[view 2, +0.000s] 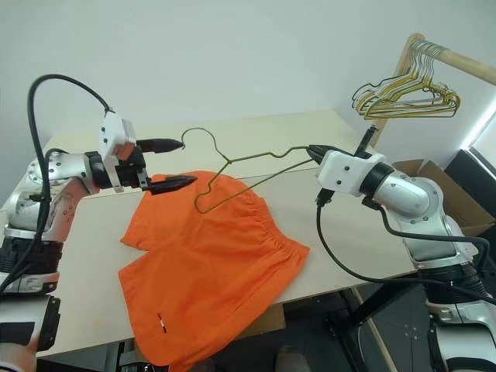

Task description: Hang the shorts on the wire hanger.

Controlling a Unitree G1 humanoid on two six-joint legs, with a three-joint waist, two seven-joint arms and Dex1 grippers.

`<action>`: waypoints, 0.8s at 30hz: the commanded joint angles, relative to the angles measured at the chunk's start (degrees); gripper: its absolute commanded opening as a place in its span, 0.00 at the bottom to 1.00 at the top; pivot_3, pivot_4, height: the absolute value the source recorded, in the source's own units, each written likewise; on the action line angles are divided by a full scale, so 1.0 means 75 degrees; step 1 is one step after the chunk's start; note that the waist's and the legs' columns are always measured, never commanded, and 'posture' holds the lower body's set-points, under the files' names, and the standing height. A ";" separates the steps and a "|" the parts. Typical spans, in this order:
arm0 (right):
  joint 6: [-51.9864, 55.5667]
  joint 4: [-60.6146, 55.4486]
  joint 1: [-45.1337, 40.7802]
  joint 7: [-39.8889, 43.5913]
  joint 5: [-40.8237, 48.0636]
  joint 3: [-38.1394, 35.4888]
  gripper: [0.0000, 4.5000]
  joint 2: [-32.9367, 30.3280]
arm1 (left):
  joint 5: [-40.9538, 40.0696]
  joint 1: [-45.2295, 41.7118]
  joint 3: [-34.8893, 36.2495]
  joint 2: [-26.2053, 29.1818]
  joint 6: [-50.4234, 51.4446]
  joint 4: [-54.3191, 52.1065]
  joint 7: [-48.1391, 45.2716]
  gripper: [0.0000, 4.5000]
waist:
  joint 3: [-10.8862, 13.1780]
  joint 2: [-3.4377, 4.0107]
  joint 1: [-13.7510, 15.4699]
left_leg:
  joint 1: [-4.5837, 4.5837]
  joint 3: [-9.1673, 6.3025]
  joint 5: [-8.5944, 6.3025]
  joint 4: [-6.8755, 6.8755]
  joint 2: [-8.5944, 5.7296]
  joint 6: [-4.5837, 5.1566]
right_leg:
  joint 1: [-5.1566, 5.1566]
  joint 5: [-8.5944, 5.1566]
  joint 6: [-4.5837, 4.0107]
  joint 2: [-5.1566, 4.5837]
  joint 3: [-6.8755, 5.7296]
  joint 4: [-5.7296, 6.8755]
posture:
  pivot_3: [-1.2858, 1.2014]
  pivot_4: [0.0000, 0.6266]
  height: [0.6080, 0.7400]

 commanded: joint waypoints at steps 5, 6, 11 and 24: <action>0.0488 -0.0630 -0.0482 0.0262 0.0762 -0.0603 0.01 0.0121 | 0.0340 -0.0303 -0.0351 -0.0126 -0.0359 0.0548 -0.0638 1.00 | 0.0000 0.0000 0.0009 | -0.0002 -0.0001 -0.0022 0.0011 0.0003 0.0038 | 0.0000 0.0000 0.0000 -0.0001 -0.0002 0.0008 | 0.50 0.00 1.00; 0.0554 -0.0683 -0.0505 0.0290 0.0807 -0.0636 0.01 0.0132 | 0.0386 -0.0320 -0.0376 -0.0156 -0.0398 0.0612 -0.0683 1.00 | 0.0000 0.0000 0.0010 | -0.0005 0.0000 -0.0023 0.0018 0.0004 0.0038 | -0.0001 0.0000 0.0000 -0.0001 -0.0003 0.0009 | 0.50 0.00 1.00; 0.0870 -0.0945 -0.0604 0.0384 0.1039 -0.0765 0.01 0.0137 | 0.0538 -0.0436 -0.0512 -0.0215 -0.0471 0.0960 -0.1053 1.00 | 0.0000 0.0001 0.0000 | -0.0019 0.0000 -0.0035 0.0064 0.0012 0.0054 | 0.0001 0.0001 0.0002 0.0000 -0.0007 0.0019 | 0.49 0.00 1.00; 0.0958 -0.0997 -0.0555 0.0534 0.1019 -0.0868 0.00 0.0097 | 0.0549 -0.0571 -0.0438 -0.0262 -0.0383 0.1231 -0.1461 0.35 | -0.0001 0.0001 -0.0019 | -0.0022 0.0001 -0.0053 0.0073 0.0011 0.0082 | 0.0001 0.0003 0.0006 -0.0001 -0.0003 0.0019 | 0.49 0.00 1.00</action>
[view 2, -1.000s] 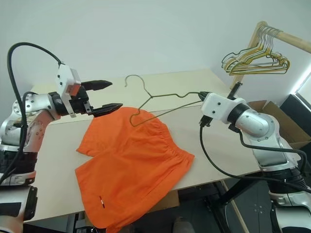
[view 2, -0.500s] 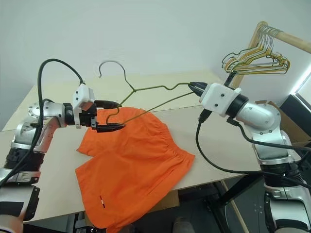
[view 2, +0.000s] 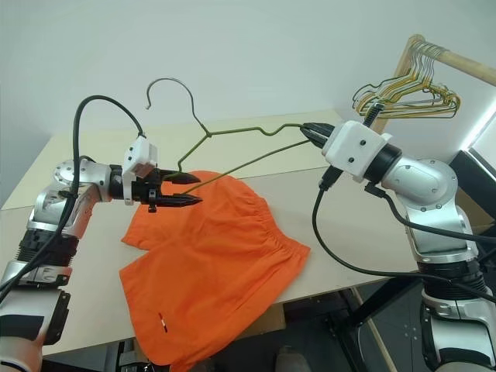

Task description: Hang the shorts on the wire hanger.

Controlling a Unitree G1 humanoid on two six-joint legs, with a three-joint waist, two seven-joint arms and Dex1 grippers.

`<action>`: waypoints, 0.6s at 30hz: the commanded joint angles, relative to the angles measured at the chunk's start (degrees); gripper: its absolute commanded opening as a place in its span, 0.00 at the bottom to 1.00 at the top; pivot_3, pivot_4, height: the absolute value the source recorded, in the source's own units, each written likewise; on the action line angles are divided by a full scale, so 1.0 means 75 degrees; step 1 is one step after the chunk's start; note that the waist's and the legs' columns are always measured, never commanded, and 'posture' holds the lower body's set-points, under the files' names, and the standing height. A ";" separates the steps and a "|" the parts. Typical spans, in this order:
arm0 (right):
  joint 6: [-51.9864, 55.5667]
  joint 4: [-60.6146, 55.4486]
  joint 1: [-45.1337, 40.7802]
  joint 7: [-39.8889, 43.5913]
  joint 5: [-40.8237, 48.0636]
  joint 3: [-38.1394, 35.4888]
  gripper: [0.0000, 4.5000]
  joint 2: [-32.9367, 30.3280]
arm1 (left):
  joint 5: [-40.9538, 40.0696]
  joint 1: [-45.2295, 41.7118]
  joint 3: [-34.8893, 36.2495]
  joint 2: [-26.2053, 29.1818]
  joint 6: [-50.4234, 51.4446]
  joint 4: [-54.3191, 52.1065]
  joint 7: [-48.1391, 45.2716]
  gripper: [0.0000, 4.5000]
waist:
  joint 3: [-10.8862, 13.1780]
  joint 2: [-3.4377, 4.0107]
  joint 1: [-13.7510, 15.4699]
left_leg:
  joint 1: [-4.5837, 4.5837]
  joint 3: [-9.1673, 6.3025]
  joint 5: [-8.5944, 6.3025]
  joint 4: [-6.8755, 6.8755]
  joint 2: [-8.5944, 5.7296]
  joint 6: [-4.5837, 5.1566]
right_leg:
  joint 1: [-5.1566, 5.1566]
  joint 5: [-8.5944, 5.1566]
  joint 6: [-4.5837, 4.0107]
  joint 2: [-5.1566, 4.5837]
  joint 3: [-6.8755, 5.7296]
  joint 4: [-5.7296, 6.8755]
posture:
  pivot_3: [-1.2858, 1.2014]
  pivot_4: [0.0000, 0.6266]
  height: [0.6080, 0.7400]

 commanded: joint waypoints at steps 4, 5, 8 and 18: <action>-0.0136 -0.0081 -0.0140 0.0146 0.0036 -0.0301 0.00 -0.0114 | -0.0011 -0.0148 0.0197 0.0082 -0.0131 0.0000 -0.0084 0.04 | 0.0000 0.0000 -0.0001 | 0.0000 0.0000 0.0000 0.0000 0.0000 0.0000 | 0.0000 0.0000 0.0000 0.0000 -0.0001 0.0001 | 0.49 0.00 1.00; -0.0170 -0.0064 -0.0130 0.0177 0.0023 -0.0300 0.00 -0.0122 | -0.0009 -0.0145 0.0203 0.0085 -0.0140 0.0004 -0.0095 0.00 | 0.0000 0.0000 0.0000 | 0.0000 0.0000 0.0000 0.0000 0.0000 0.0001 | 0.0000 0.0000 0.0000 0.0000 0.0000 0.0001 | 0.49 0.00 1.00; -0.0188 -0.0051 -0.0130 0.0250 0.0044 -0.0322 0.00 -0.0118 | -0.0024 -0.0088 0.0225 0.0133 -0.0143 -0.0055 -0.0154 0.00 | 0.0000 0.0000 0.0000 | 0.0000 0.0000 -0.0001 0.0001 0.0000 0.0001 | 0.0000 0.0000 0.0001 -0.0001 0.0000 0.0001 | 0.49 0.00 1.00; -0.0242 -0.0151 0.0188 0.1753 0.0570 -0.0251 0.57 -0.0871 | 0.0171 -0.0020 0.0160 0.0228 -0.0132 -0.0155 -0.0084 0.00 | 0.0000 0.0000 0.0022 | 0.0000 0.0000 -0.0004 0.0004 0.0000 0.0006 | 0.0003 0.0001 0.0002 -0.0002 -0.0001 -0.0002 | 0.49 0.00 1.00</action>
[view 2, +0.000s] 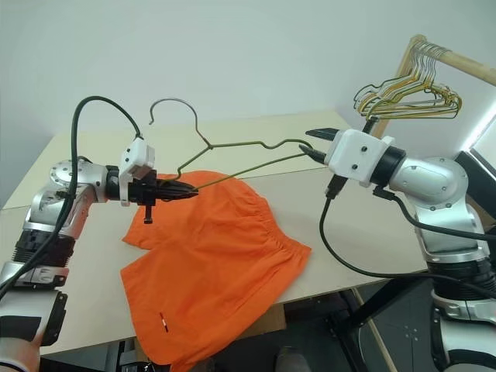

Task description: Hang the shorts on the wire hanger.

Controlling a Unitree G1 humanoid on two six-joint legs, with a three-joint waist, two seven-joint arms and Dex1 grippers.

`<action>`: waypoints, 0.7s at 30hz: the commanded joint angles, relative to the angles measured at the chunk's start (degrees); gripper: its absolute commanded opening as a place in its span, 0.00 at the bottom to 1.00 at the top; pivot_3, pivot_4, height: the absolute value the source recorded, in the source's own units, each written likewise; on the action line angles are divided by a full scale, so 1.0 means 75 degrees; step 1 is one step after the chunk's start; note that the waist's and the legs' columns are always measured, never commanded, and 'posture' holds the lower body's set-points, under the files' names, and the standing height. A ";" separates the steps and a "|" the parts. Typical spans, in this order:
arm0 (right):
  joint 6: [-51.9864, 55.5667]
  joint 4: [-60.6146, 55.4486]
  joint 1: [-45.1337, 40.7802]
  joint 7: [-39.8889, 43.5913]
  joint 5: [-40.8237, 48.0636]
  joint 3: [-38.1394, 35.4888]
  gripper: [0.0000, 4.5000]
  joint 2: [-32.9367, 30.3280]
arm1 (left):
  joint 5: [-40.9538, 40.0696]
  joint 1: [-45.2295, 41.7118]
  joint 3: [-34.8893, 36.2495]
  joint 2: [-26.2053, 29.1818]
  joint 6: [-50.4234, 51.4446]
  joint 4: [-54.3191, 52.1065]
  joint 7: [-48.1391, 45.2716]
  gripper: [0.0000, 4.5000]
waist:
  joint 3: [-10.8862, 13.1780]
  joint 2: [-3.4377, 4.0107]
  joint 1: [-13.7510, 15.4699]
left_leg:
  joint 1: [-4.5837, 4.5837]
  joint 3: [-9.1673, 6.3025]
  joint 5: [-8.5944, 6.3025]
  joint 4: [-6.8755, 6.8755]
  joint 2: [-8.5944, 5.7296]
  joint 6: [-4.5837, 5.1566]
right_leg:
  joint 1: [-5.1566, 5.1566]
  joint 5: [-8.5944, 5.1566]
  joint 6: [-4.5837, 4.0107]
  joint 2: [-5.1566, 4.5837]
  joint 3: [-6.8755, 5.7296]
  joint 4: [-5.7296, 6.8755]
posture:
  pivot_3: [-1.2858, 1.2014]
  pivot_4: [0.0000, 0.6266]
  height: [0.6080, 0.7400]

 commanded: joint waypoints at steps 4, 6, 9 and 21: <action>0.0787 -0.0403 0.0063 0.1516 0.0904 -0.0095 0.87 -0.0840 | 0.0656 -0.0041 -0.0210 0.0284 -0.0610 -0.0013 0.0018 0.00 | 0.0000 0.0000 0.0002 | 0.0001 0.0000 -0.0001 0.0001 0.0000 0.0002 | 0.0000 0.0001 0.0002 -0.0002 0.0001 0.0001 | 0.50 0.00 1.00; 0.1972 -0.0571 -0.0228 0.1951 0.1233 0.0104 0.99 -0.1173 | 0.1174 -0.0025 -0.0521 0.0451 -0.1144 0.0082 -0.0045 0.00 | 0.0000 0.0000 -0.0004 | 0.0002 0.0000 -0.0001 0.0001 0.0000 0.0002 | 0.0000 0.0001 0.0002 -0.0002 0.0001 0.0001 | 0.50 0.00 1.00; 0.3479 -0.0705 -0.0961 0.2485 0.1344 0.0664 0.99 -0.1480 | 0.1384 -0.0072 -0.0700 0.0469 -0.1300 0.0104 -0.0126 0.00 | 0.0001 0.0004 -0.0026 | 0.0005 0.0004 -0.0003 0.0003 0.0012 0.0004 | -0.0004 0.0002 -0.0001 -0.0004 0.0008 0.0008 | 0.50 0.00 1.00; 0.6349 0.0672 -0.3415 0.2820 -0.0667 0.4207 0.99 0.0103 | 0.1234 -0.0073 -0.0659 0.0193 -0.1111 -0.0205 -0.0243 0.00 | 0.0000 0.0008 -0.0005 | -0.0049 0.0010 -0.0028 0.0059 0.0033 0.0012 | -0.0040 0.0003 -0.0001 0.0002 -0.0010 0.0026 | 0.50 0.00 1.00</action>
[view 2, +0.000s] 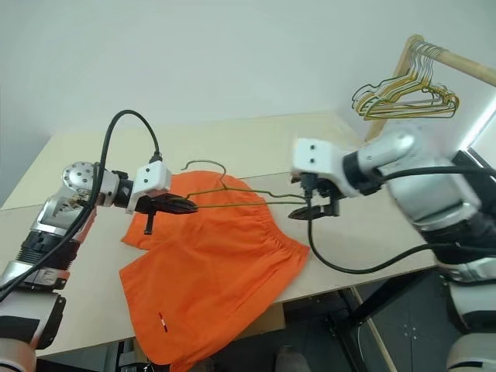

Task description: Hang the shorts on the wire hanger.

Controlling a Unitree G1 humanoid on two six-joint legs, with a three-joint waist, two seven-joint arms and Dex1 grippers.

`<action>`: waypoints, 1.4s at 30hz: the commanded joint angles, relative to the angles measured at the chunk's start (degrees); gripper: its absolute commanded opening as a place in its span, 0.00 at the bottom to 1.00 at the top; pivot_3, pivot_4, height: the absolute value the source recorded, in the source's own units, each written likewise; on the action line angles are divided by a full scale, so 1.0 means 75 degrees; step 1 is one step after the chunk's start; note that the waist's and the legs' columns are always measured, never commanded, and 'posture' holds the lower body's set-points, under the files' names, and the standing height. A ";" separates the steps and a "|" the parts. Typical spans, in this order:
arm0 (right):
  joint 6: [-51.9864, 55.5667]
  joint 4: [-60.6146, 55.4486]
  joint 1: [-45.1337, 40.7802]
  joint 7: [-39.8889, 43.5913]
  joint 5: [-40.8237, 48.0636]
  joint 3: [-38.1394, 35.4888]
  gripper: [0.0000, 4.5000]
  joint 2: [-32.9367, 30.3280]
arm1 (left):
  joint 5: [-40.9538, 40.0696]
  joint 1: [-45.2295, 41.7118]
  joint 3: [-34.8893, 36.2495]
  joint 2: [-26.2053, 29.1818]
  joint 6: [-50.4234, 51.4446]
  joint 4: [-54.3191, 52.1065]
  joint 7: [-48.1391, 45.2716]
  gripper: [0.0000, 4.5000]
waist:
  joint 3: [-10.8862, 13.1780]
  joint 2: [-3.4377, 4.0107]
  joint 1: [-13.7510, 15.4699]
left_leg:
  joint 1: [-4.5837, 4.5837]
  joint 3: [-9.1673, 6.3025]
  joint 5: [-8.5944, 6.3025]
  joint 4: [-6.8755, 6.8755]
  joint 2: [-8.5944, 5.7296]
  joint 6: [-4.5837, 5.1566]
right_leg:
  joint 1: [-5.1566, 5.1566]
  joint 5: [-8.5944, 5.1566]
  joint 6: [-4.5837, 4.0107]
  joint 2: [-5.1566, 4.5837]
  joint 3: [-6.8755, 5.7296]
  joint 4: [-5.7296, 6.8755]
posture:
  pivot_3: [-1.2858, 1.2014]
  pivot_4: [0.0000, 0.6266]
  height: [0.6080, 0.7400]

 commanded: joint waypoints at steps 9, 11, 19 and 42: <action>0.0114 0.0705 -0.0636 0.0137 -0.0713 0.0351 0.43 0.0845 | -0.0133 0.0111 0.0230 0.0140 0.0068 -0.0495 0.0043 0.00 | -0.0002 0.0001 0.0122 | -0.0107 -0.0008 0.0024 0.0052 -0.0033 -0.0044 | -0.0077 0.0015 0.0024 -0.0003 -0.0005 0.0014 | 0.51 0.00 1.00; 0.0072 0.0675 -0.0624 0.0150 -0.0754 0.0351 0.28 0.0854 | -0.0105 0.0154 0.0221 0.0157 0.0029 -0.0526 0.0053 0.00 | -0.0002 0.0002 0.0154 | -0.0107 -0.0008 0.0020 0.0055 -0.0033 -0.0040 | -0.0076 0.0016 0.0027 -0.0003 -0.0004 0.0009 | 0.51 0.00 1.00; 0.0349 0.0106 -0.0291 0.0431 -0.0425 0.0112 0.00 0.0751 | -0.0297 0.0119 0.0292 0.0051 -0.0165 -0.0433 -0.0096 0.06 | -0.0002 0.0003 0.0185 | -0.0106 -0.0008 0.0019 0.0065 -0.0035 -0.0038 | -0.0074 0.0017 0.0028 -0.0005 -0.0005 0.0009 | 0.51 0.00 1.00; 0.4038 0.0103 0.5804 0.0019 0.2977 -0.4478 0.00 -0.1928 | -0.3516 0.2059 0.2364 -0.0094 0.2229 -0.3464 0.0864 1.00 | -0.0006 -0.0002 0.0356 | 0.0016 -0.0016 -0.0054 0.0068 -0.0028 0.0049 | 0.0062 0.0022 0.0040 -0.0019 0.0003 -0.0026 | 0.51 0.00 1.00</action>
